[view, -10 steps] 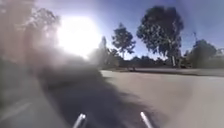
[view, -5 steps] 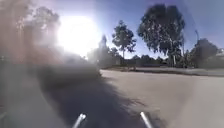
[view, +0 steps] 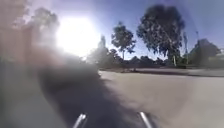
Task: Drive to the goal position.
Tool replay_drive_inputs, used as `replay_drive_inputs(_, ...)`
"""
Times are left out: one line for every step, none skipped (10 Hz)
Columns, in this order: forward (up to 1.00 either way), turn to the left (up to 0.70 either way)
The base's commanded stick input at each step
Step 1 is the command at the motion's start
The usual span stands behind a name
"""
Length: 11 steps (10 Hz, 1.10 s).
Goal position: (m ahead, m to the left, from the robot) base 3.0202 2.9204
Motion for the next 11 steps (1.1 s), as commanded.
replay_drive_inputs(0.95, -0.02)
replay_drive_inputs(0.95, 0.0)
replay_drive_inputs(0.95, 0.0)
replay_drive_inputs(0.95, 0.0)
replay_drive_inputs(0.95, 0.0)
replay_drive_inputs(0.95, -0.08)
replay_drive_inputs(0.95, -0.18)
replay_drive_inputs(0.95, -0.29)
replay_drive_inputs(0.95, -0.37)
replay_drive_inputs(0.95, -0.32)
replay_drive_inputs(0.95, -0.27)
